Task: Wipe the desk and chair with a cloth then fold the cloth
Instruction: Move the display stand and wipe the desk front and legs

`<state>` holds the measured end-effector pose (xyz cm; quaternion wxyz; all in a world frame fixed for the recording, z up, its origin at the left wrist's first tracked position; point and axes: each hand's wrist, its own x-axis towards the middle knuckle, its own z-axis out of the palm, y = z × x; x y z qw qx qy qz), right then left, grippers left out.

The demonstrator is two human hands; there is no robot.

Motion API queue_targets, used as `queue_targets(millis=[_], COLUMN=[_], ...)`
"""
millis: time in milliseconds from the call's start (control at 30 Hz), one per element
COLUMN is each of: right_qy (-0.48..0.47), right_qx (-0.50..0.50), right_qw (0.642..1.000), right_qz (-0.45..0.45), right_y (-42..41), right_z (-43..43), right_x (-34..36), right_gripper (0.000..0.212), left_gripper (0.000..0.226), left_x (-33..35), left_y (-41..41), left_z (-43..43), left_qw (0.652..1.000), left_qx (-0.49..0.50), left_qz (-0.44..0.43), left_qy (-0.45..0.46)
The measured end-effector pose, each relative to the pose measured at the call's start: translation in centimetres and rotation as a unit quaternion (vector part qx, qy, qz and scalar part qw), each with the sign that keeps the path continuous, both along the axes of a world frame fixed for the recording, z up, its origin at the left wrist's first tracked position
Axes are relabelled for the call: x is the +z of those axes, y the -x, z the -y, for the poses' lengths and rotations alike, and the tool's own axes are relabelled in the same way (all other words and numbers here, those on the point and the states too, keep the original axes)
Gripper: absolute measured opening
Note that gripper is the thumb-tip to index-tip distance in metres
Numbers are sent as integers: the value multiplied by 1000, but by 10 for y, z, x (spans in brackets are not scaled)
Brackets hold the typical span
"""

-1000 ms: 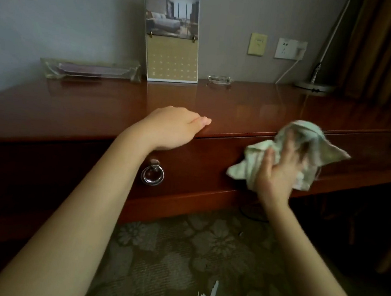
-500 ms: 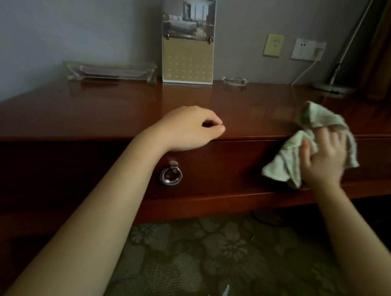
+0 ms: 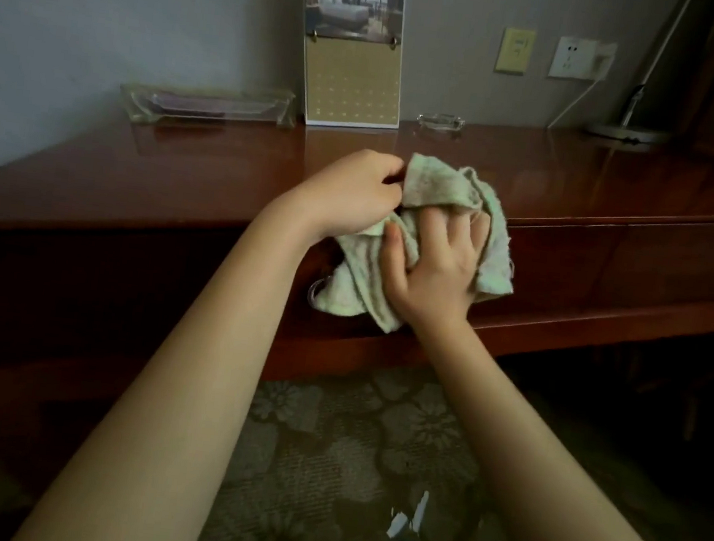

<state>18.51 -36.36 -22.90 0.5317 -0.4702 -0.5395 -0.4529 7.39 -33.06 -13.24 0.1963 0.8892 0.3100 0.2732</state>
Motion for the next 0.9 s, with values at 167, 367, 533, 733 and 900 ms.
queue_targets(millis=[167, 367, 533, 733, 900], right_qy=[24, 48, 43, 51, 58], right_qx=[-5, -126, -192, -87, -45], right_qw=[997, 990, 970, 995, 996], right_qz=[75, -44, -143, -22, 45], right_y=[-62, -170, -178, -71, -108], right_z=[12, 39, 46, 25, 33], right_x=[-6, -6, 5, 16, 16], right_gripper=[30, 33, 39, 32, 44], left_gripper=[30, 60, 76, 80, 94], left_x=[-5, -6, -4, 1, -1], left_y=[0, -9, -17, -46, -46], left_z=[3, 12, 14, 3, 6], left_qw=[995, 970, 953, 950, 951], left_qx=[36, 64, 77, 41, 46], left_qz=[-64, -220, -279, -302, -296], left_qy=[-73, -76, -85, -69, -78])
